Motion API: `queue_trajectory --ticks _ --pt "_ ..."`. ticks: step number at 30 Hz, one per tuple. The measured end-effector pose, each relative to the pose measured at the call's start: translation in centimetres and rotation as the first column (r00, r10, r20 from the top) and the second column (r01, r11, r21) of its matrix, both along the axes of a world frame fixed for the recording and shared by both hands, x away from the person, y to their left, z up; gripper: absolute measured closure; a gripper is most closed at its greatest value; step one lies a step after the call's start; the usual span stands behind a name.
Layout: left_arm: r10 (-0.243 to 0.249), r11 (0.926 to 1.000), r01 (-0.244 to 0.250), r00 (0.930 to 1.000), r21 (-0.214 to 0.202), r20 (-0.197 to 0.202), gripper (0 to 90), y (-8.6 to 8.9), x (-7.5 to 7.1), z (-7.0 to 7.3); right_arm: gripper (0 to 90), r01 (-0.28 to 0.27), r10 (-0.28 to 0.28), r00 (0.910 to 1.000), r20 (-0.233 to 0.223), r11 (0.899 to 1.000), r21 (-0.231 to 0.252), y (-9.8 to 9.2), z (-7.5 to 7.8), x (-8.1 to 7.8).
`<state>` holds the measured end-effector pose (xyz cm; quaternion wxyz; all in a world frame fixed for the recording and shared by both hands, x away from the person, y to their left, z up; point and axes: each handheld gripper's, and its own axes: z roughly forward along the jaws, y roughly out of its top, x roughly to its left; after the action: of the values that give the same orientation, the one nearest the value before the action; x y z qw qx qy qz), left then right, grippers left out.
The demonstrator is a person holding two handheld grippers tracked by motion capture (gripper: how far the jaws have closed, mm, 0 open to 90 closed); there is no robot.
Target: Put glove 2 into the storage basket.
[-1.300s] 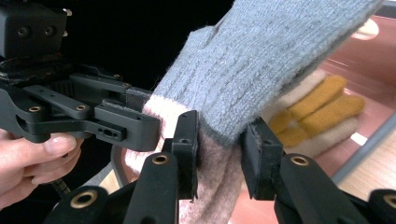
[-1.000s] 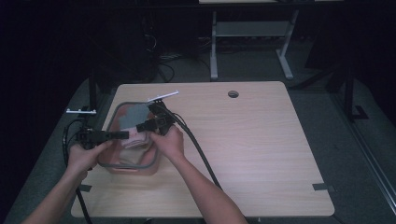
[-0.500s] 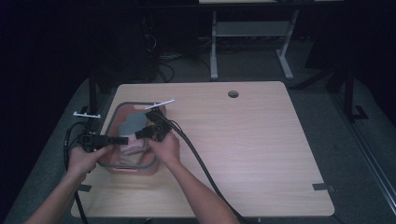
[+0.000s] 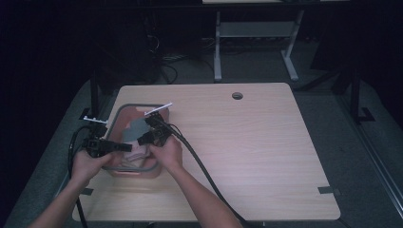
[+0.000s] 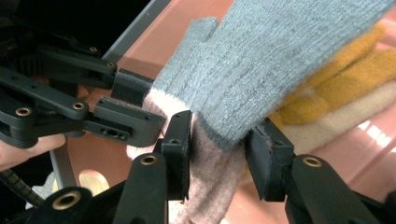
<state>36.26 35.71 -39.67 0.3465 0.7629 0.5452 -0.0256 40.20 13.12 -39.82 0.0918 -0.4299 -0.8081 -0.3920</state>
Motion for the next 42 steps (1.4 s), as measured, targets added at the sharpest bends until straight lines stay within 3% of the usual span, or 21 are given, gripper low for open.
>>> queue_trajectory --ticks 6,23,27,42 --pt "0.02 0.9998 -0.02 0.9998 -0.004 0.001 52.5 0.0 -0.1 0.0 58.5 0.005 -0.005 0.9999 0.01 1.0 -0.023 -0.5 0.6 0.1" --pt "0.053 0.9981 -0.052 0.9971 -0.033 0.055 49.3 0.3 0.1 2.0 56.0 0.022 -0.023 0.9994 0.026 1.0 0.013 -2.7 2.2 0.5" --pt "0.068 0.996 -0.064 0.9952 -0.063 0.071 49.2 0.4 0.1 2.5 55.2 0.025 -0.026 0.9992 0.029 0.999 0.033 -3.2 2.6 0.5" --pt "0.042 0.9955 -0.03 0.9906 -0.09 0.13 46.9 -0.6 0.0 4.1 48.1 0.033 -0.035 0.9992 0.02 0.995 0.092 -5.7 3.6 0.5"
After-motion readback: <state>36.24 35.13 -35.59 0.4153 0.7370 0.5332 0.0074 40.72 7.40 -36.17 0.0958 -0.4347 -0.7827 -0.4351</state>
